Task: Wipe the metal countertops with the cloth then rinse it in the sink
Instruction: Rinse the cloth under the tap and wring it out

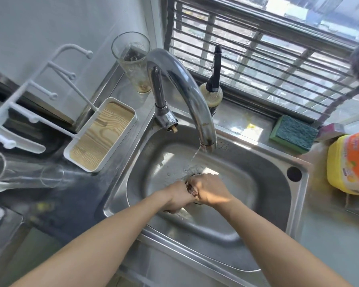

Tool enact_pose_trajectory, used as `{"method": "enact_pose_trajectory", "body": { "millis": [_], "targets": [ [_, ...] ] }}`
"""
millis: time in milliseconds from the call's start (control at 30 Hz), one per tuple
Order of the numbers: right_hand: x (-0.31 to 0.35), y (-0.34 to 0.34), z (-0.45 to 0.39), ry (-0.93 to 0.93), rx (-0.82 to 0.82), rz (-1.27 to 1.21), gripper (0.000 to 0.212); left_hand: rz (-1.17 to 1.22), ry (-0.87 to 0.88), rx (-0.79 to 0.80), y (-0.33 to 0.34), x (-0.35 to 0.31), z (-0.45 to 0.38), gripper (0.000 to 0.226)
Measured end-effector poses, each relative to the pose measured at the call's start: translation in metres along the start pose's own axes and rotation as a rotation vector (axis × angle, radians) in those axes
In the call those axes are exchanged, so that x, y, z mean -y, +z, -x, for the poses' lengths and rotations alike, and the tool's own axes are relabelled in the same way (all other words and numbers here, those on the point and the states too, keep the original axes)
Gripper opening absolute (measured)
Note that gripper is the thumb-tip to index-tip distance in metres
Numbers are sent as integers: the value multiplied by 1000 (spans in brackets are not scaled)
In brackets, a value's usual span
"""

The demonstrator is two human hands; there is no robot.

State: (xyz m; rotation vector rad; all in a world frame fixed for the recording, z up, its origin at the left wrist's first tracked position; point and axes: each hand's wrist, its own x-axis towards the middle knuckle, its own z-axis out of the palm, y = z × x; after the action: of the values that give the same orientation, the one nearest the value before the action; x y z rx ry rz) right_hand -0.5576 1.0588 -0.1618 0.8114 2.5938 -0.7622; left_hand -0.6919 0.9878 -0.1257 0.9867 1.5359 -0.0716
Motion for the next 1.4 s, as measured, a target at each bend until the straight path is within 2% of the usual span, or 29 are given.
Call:
{"method": "enact_pose_trajectory", "body": {
  "millis": [67,167,233,300,367,433,467,533,600,700,767,900,933,1000,1067,1133,1267,1333,1400],
  "targets": [
    [-1,2,5,-34,-61,27,29,279,-124,140,-2,1,3,17],
    [-4,6,15,19,-153,-39,34,550,-173,478,-16,5,5,33],
    [-5,8,16,73,-197,-153,37,658,-143,513,-22,8,4,40],
    [-3,6,12,102,-132,-196,33,522,-33,350,-21,16,-2,33],
    [-3,-2,12,163,25,-361,40,157,143,91,-21,24,-9,17],
    [-11,-17,20,251,173,-751,53,-214,272,-136,-27,35,-12,26],
    [-16,-25,26,265,210,-985,55,-305,351,-208,-30,38,-12,25],
    [-26,-31,33,242,262,-1379,58,-404,601,-352,-34,38,-7,23],
    [-27,-29,34,146,392,-1644,69,-458,871,-533,-29,32,-6,24],
    [-14,-20,33,-13,823,-1844,87,-520,1131,-693,-20,19,-7,14],
    [-4,-22,31,59,899,-1753,73,-636,1183,-748,-23,21,-13,16],
    [9,-28,24,286,890,-1407,31,-900,1177,-688,-27,34,-19,14],
    [11,-27,21,335,866,-1359,21,-899,1122,-685,-26,36,-18,11],
    [15,-24,15,381,767,-1278,28,-900,884,-667,-20,33,-13,9],
    [22,-21,10,380,669,-1145,35,-958,501,-504,-22,23,-8,14],
    [29,-19,7,391,545,-907,26,-1009,280,-348,-24,15,-5,26],
    [34,-8,2,375,253,-429,11,-926,166,-316,-21,4,0,23],
    [30,-2,3,316,129,-263,9,-778,102,-302,-14,3,0,23],
    [21,2,3,217,34,-150,16,-589,51,-288,-9,2,-1,24]
  ]
}}
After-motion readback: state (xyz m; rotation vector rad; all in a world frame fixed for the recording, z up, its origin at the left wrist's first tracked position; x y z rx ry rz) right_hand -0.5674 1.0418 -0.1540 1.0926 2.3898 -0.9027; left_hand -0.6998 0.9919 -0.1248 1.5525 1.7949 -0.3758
